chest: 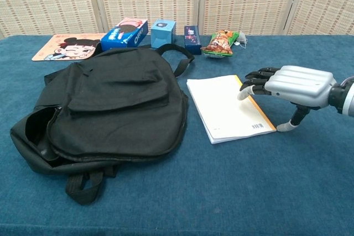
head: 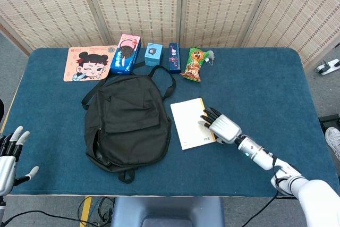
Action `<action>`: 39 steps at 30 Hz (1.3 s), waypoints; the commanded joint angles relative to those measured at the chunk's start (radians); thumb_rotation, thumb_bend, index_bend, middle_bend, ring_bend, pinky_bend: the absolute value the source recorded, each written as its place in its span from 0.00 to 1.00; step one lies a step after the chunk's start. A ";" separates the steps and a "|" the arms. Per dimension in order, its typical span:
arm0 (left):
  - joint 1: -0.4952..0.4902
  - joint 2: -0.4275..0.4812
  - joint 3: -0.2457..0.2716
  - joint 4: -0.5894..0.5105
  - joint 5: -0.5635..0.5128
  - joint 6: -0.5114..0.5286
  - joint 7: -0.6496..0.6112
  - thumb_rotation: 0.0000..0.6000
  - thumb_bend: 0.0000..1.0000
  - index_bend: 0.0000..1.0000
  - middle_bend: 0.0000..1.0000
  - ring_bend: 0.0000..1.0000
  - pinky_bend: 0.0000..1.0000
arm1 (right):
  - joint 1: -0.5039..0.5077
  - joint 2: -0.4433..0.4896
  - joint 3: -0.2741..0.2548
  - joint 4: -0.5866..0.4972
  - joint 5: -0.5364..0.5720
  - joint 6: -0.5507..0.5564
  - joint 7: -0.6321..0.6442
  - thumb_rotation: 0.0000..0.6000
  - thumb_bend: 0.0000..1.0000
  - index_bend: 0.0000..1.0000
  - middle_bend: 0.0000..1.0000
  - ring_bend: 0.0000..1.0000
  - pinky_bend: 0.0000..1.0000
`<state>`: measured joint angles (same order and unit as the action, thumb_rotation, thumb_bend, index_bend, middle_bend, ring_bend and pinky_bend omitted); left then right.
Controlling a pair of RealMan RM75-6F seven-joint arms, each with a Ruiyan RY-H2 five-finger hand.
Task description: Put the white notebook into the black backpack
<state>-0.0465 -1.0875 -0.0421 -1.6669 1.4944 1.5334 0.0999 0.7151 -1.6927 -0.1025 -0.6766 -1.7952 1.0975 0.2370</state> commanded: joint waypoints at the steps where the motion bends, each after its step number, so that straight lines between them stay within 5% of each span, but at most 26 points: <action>1: -0.001 0.000 0.000 0.001 -0.001 -0.002 -0.001 1.00 0.21 0.06 0.00 0.01 0.03 | 0.005 -0.008 -0.003 0.007 0.001 0.000 0.001 1.00 0.00 0.18 0.13 0.03 0.07; 11: 0.005 0.001 0.000 0.007 -0.005 0.002 -0.010 1.00 0.21 0.06 0.00 0.01 0.03 | 0.032 -0.043 -0.013 0.034 -0.001 0.005 0.016 1.00 0.01 0.18 0.15 0.03 0.07; 29: 0.003 0.003 0.000 0.010 -0.007 -0.005 -0.018 1.00 0.21 0.06 0.00 0.01 0.03 | 0.071 -0.104 -0.018 0.109 0.001 0.028 0.073 1.00 0.27 0.23 0.23 0.07 0.07; 39: 0.003 0.010 0.000 0.001 -0.001 -0.001 -0.015 1.00 0.21 0.06 0.00 0.01 0.03 | 0.089 -0.118 -0.011 0.130 0.014 0.038 0.096 1.00 0.30 0.24 0.25 0.09 0.07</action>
<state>-0.0435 -1.0782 -0.0420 -1.6659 1.4937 1.5329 0.0841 0.8022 -1.8098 -0.1146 -0.5473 -1.7826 1.1357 0.3321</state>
